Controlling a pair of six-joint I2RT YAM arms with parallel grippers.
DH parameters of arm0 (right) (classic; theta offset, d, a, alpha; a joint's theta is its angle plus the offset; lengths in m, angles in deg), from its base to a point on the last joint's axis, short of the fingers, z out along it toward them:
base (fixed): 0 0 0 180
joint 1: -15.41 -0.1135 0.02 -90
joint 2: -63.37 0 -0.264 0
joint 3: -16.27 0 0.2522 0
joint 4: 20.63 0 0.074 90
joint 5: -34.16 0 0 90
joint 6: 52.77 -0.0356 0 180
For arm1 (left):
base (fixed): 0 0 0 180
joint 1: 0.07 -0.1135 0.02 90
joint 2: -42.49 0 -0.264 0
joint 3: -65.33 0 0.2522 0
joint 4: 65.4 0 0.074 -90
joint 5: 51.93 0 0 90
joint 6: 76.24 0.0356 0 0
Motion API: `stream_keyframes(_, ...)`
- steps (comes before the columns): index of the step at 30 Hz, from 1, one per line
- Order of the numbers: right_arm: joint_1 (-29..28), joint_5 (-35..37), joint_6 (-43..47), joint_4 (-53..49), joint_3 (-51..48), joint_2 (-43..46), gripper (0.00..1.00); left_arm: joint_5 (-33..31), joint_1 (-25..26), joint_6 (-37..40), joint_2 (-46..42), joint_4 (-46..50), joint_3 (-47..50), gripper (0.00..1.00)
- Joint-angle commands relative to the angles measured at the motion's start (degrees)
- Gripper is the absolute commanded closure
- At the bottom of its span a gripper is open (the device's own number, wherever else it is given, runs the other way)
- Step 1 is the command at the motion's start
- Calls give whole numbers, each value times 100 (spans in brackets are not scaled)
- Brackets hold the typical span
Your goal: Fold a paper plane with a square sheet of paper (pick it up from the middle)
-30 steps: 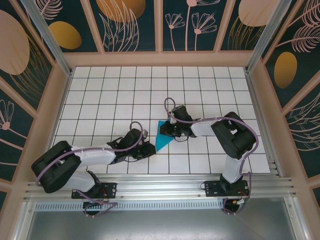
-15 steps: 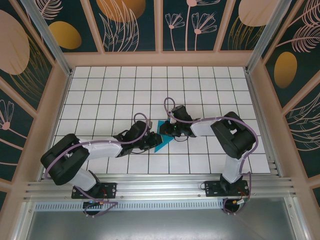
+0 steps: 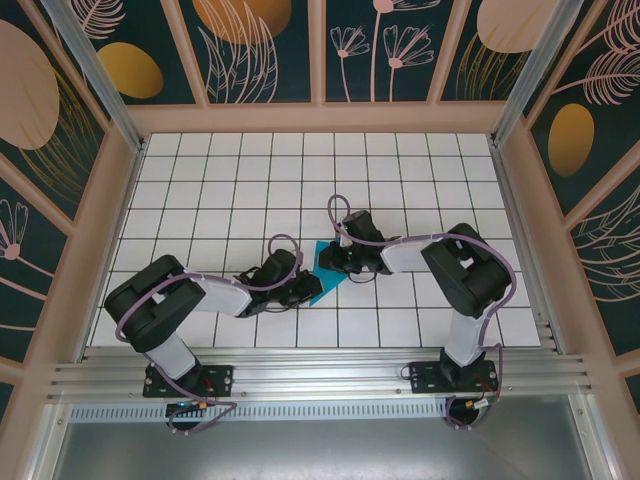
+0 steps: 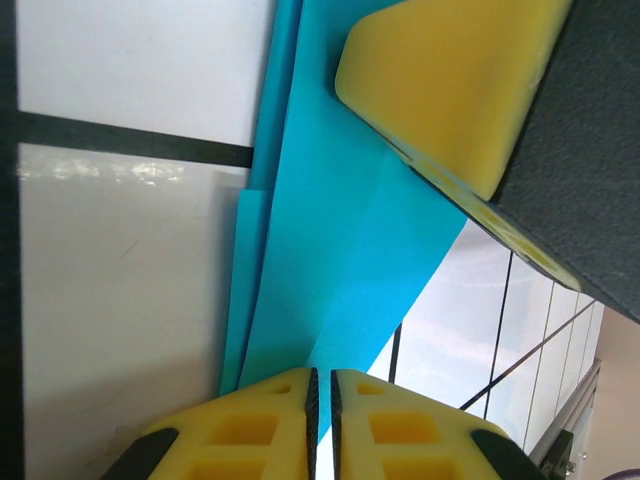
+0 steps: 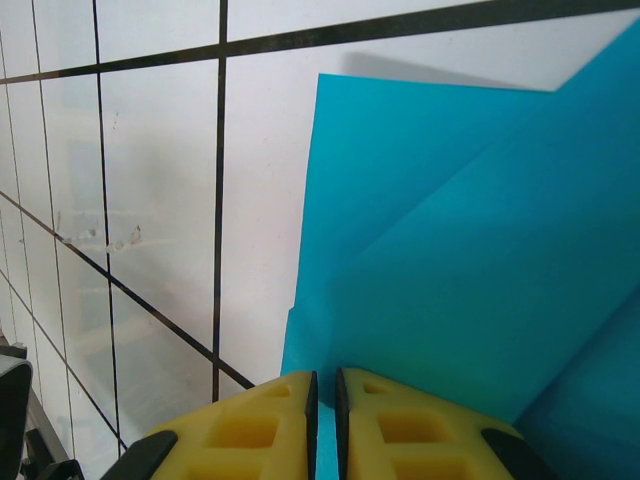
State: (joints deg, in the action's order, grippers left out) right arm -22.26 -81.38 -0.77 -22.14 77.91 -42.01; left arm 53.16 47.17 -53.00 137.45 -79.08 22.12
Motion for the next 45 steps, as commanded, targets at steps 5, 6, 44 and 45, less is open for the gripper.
stream_keyframes(5, -64, 471, 151, -717, 111, -178, 82, -102, 13, -76, 40, 569, 648, 88)
stream_keyframes(6, -57, 450, 173, -734, 168, -97, 82, -134, 13, -68, 55, 602, 645, 89)
stream_keyframes(44, -123, 540, 209, -374, -95, 24, 94, -351, 6, -21, 292, 861, 562, 100)
stream_keyframes(45, -61, 541, 214, -373, -66, 10, 94, -349, 6, -22, 288, 851, 571, 100)
